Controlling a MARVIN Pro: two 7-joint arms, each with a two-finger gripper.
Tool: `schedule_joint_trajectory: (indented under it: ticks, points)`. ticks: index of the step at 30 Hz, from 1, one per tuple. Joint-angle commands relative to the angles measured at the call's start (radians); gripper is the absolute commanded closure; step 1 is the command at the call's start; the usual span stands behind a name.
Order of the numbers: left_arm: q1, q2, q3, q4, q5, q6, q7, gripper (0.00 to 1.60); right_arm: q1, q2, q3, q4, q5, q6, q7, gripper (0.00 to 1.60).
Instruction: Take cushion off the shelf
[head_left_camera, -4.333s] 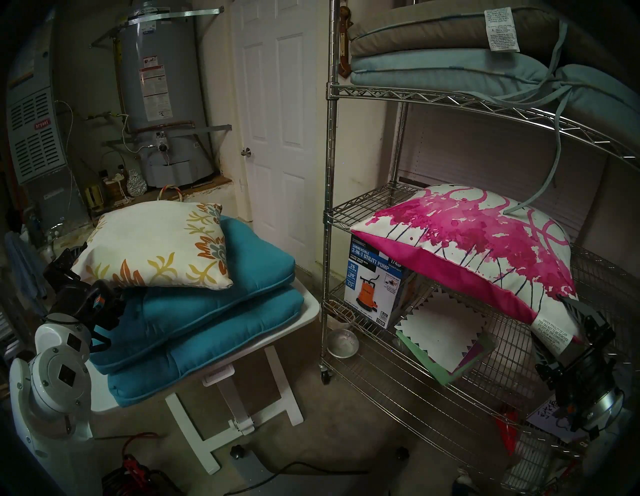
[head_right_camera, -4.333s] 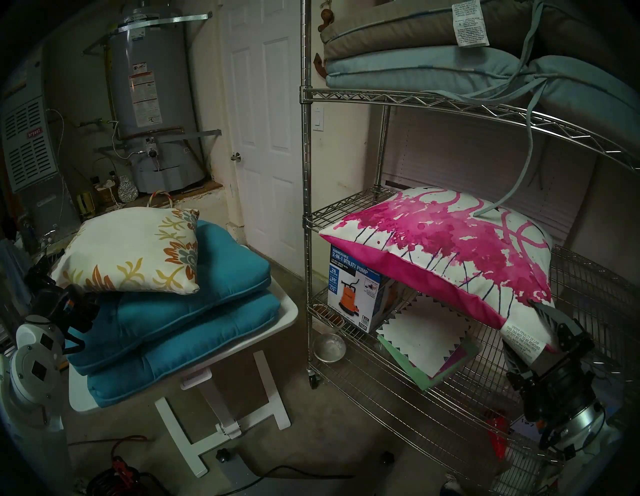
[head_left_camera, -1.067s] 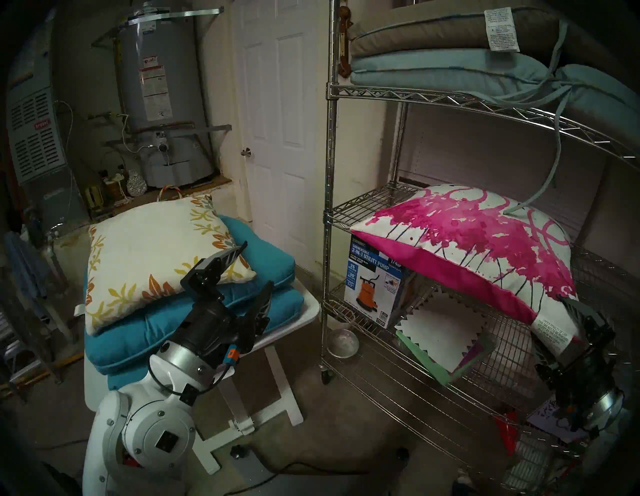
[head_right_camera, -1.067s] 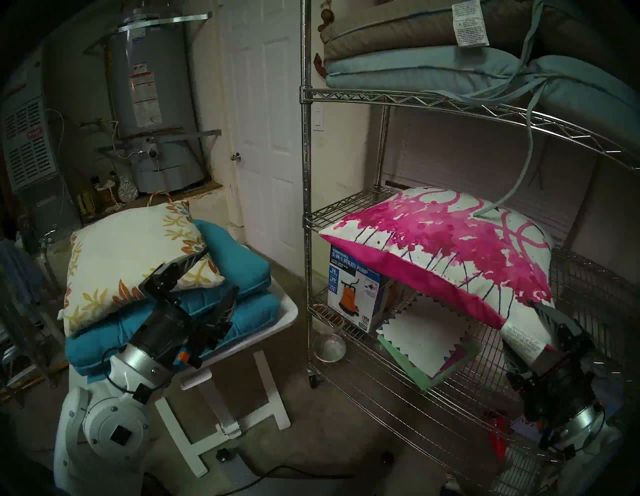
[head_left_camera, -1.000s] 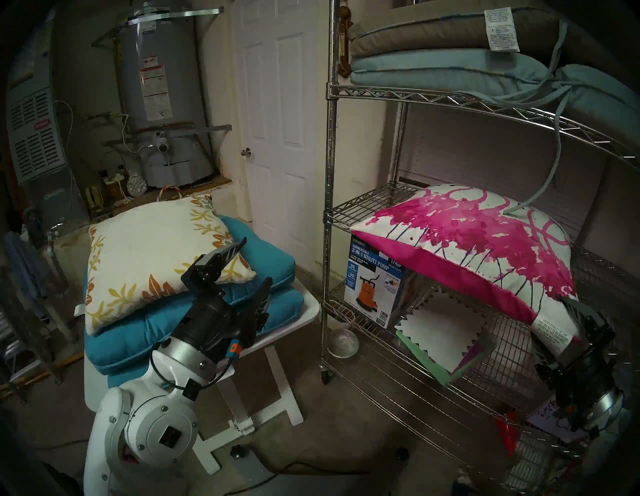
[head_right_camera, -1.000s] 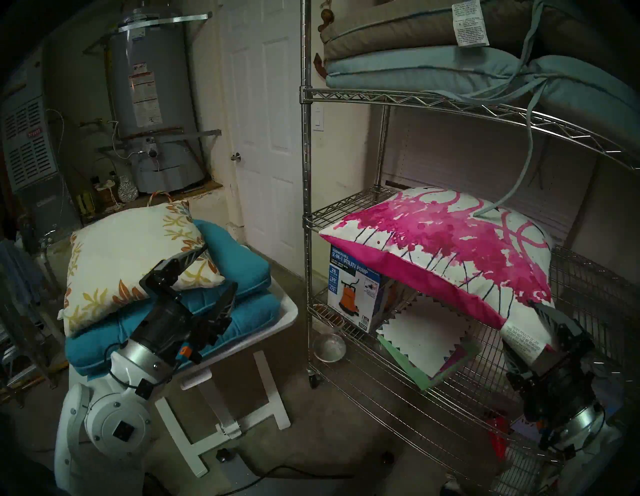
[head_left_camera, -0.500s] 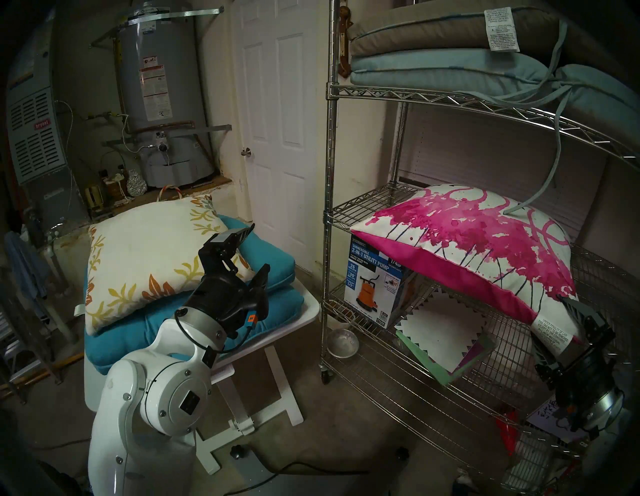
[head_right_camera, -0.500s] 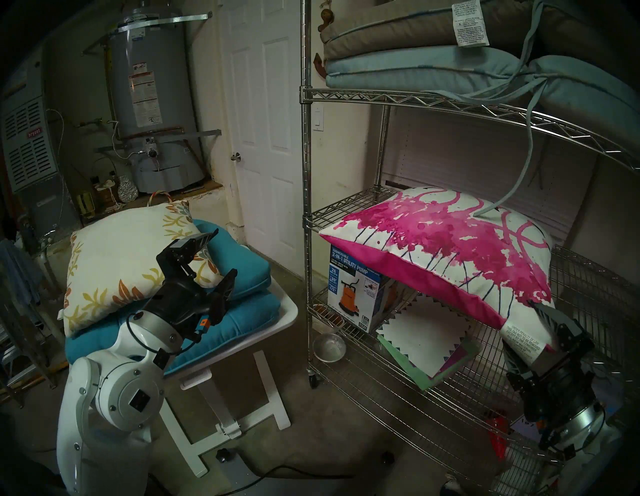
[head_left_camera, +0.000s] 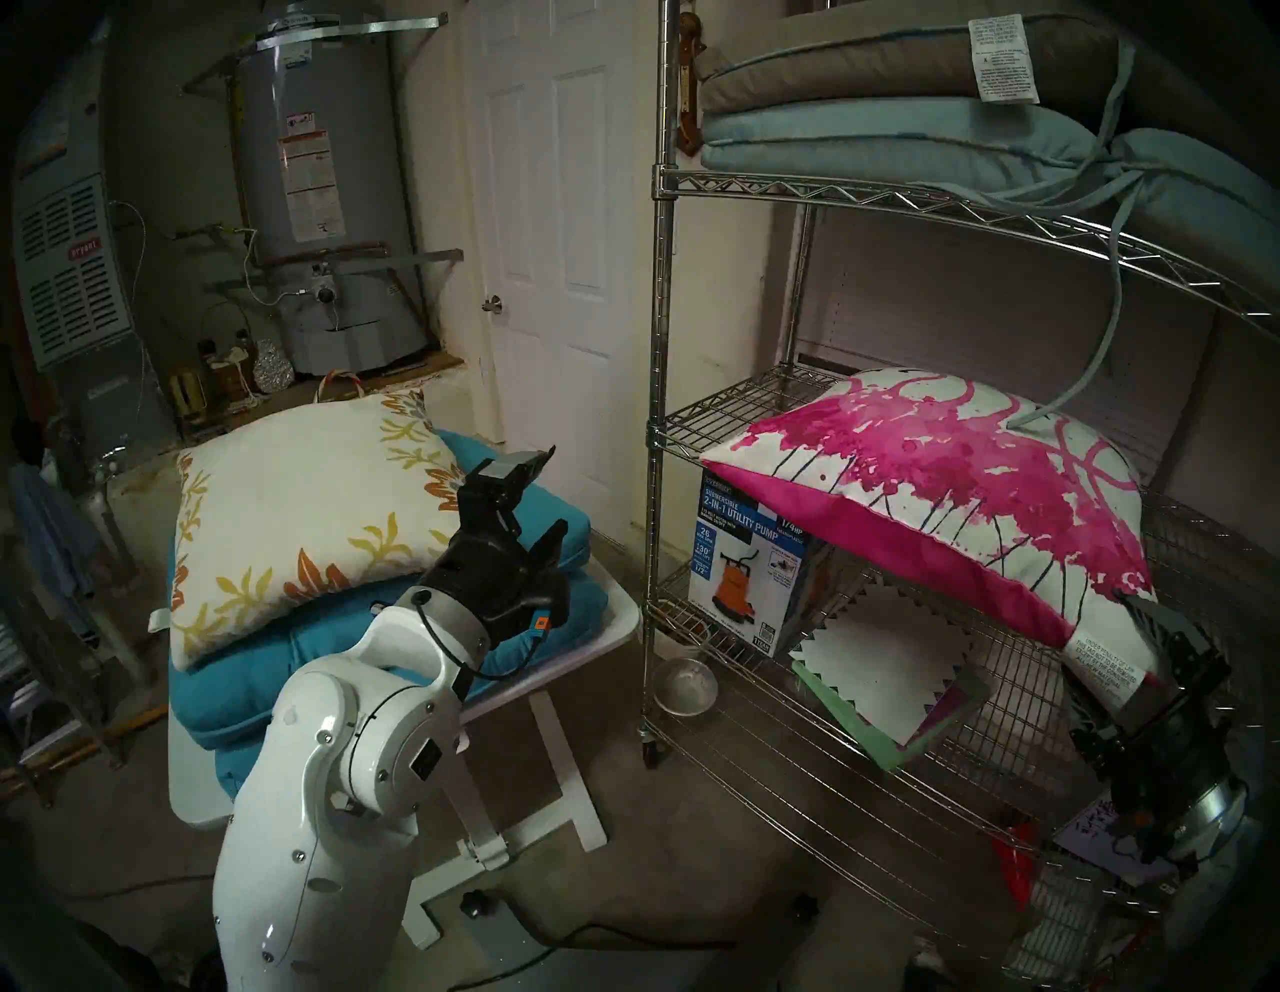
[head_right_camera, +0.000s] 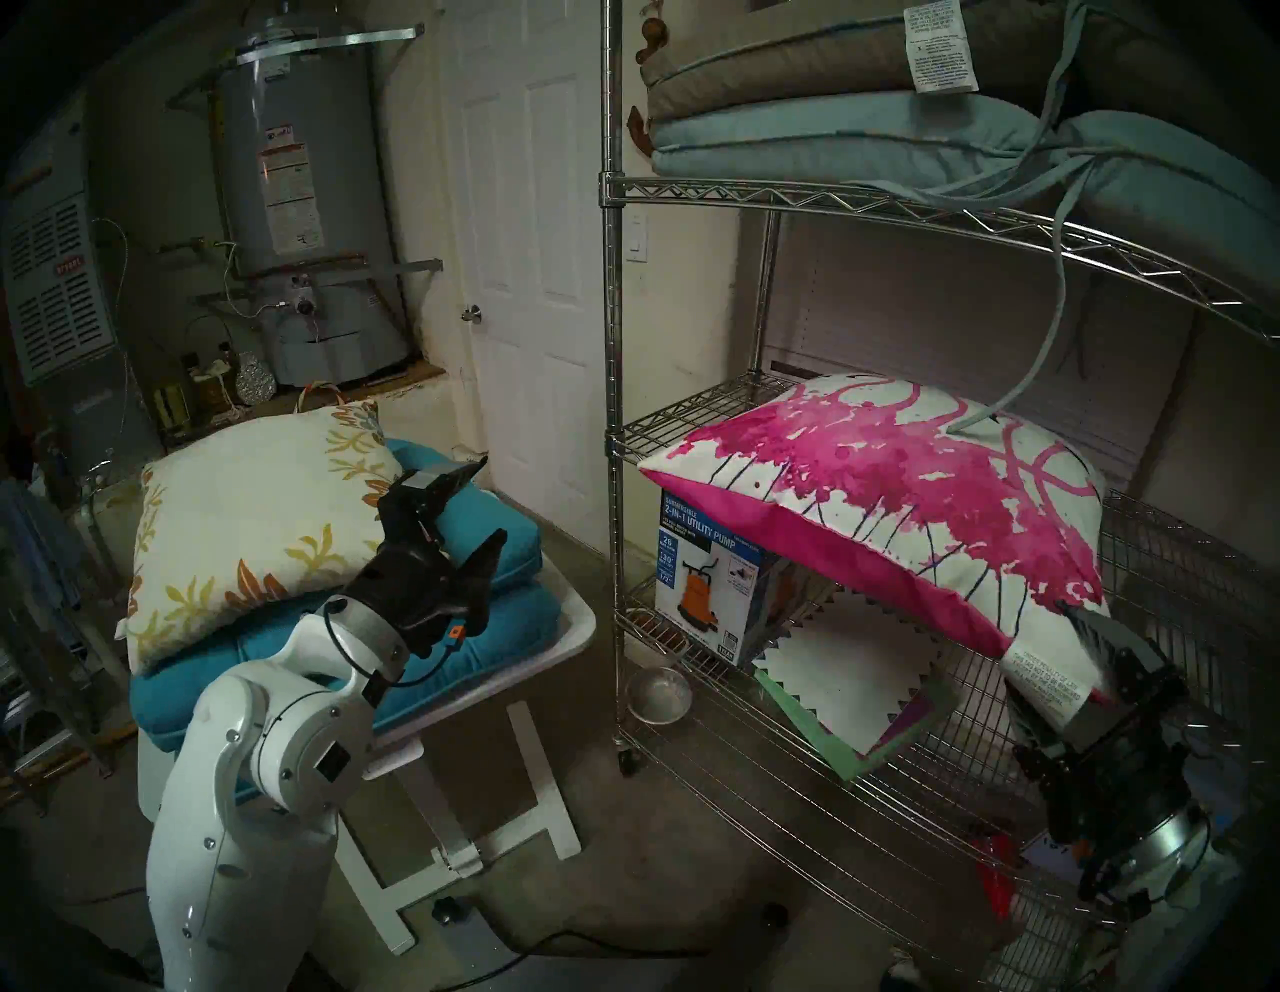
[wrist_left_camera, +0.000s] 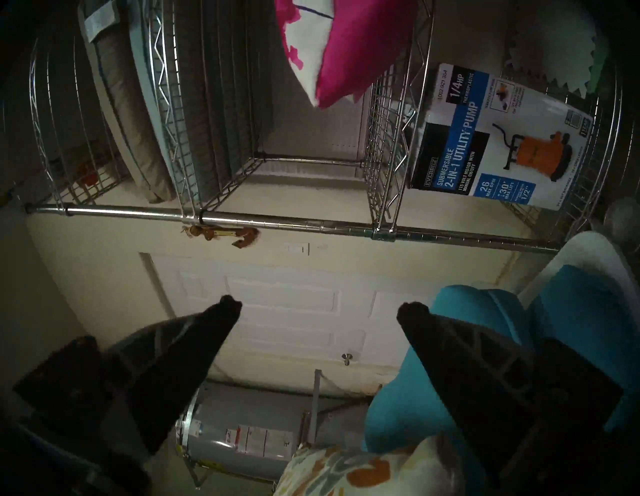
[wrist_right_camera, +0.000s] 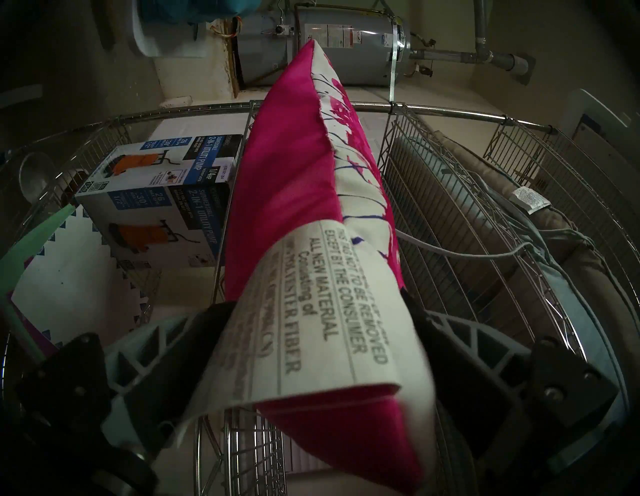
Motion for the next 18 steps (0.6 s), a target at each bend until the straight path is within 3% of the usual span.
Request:
schedule_joint_trajectory:
  ticks: [1,18]
  points:
    - [-0.112,-0.017,0.01,0.055,0.014,-0.043,0.056,0.0,0.002,0.001,0.001,-0.014,-0.001,-0.001,-0.001,0.0]
    - [-0.292,-0.108,0.1,0.236,0.083,-0.1,0.107,0.0,0.006,-0.003,0.002,-0.014,-0.002,-0.005,0.002,0.0]
